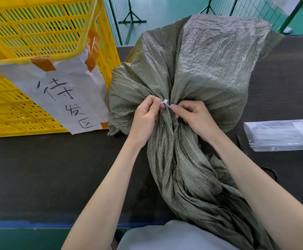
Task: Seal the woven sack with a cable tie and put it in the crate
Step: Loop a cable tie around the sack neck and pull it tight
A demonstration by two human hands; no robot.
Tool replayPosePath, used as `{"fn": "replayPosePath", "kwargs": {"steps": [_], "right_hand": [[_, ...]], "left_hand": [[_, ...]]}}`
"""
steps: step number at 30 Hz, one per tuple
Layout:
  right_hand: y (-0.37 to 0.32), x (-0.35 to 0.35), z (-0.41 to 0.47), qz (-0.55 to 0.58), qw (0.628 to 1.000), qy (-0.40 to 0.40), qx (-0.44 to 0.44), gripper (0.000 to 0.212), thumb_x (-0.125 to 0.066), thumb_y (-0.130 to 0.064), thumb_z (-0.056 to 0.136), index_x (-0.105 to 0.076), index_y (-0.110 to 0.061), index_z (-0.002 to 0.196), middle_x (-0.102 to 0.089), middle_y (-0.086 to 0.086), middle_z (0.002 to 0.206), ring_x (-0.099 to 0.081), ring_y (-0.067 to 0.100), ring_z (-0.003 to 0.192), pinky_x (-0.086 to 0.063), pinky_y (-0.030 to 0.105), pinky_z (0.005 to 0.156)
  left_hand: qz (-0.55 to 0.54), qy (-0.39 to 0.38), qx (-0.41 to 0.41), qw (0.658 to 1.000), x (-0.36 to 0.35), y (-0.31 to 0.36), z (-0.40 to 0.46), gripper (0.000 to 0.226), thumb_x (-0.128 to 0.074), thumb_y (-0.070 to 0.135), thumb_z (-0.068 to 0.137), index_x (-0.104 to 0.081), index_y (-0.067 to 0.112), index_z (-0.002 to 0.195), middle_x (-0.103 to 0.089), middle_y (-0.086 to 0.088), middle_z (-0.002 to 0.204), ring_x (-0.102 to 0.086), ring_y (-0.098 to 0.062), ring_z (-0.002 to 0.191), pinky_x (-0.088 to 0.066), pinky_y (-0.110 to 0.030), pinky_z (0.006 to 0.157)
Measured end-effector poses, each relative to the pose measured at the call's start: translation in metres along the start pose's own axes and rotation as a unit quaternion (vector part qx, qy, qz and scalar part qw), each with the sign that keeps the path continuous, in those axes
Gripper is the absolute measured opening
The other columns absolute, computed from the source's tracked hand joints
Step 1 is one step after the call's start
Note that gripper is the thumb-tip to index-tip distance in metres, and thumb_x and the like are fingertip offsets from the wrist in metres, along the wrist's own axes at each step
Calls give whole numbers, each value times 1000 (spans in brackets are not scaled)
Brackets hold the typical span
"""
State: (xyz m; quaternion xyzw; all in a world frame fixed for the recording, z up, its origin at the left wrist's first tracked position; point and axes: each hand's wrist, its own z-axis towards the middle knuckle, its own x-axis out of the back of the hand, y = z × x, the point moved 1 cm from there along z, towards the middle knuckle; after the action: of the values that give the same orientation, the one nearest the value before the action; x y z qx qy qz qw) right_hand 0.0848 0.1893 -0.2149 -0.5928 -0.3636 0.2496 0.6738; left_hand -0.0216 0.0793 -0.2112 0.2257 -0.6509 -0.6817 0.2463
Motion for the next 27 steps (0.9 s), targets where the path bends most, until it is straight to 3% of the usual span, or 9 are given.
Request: {"fn": "replayPosePath", "kwargs": {"steps": [6, 9, 15, 22, 27], "right_hand": [[-2, -2, 3, -33, 999, -13, -5, 34, -63, -20, 90, -58, -9, 59, -42, -11, 44, -30, 4, 47, -23, 21, 48], [-4, -4, 4, -57, 998, -27, -3, 34, -64, -24, 89, -60, -7, 59, -42, 0, 49, -31, 9, 51, -23, 26, 51], [-6, -3, 6, -65, 997, -38, -14, 36, -66, -26, 87, -59, -14, 54, -40, 7, 50, -31, 16, 52, -22, 29, 52], [-4, 0, 1, -42, 999, -15, -19, 33, -65, -23, 88, -61, -13, 57, -41, -10, 42, -29, 5, 46, -22, 21, 47], [-3, -2, -2, -43, 999, -17, -10, 31, -63, -20, 90, -63, -9, 60, -46, -11, 43, -33, 1, 46, -25, 15, 51]], "left_hand": [[-64, 7, 26, 998, 0, -1, 2, 25, -35, 4, 101, -42, 16, 80, -38, 17, 53, -30, 2, 47, -28, -14, 48], [-65, -1, 22, 998, 0, -1, 2, 22, -33, 2, 100, -42, 18, 87, -39, 17, 58, -31, 2, 47, -28, -13, 48], [-83, -33, 17, 996, 0, 0, 4, 17, -34, 2, 98, -38, 18, 93, -38, 19, 52, -34, 2, 48, -30, -12, 48], [-52, -29, 24, 998, 7, -6, -2, 27, -31, -7, 96, -45, 17, 94, -56, -2, 71, -50, -8, 67, -41, -19, 67], [11, -39, 3, 999, 19, -17, -9, 29, -38, -9, 92, -51, 15, 102, -65, -9, 95, -63, -11, 91, -45, -19, 87]]}}
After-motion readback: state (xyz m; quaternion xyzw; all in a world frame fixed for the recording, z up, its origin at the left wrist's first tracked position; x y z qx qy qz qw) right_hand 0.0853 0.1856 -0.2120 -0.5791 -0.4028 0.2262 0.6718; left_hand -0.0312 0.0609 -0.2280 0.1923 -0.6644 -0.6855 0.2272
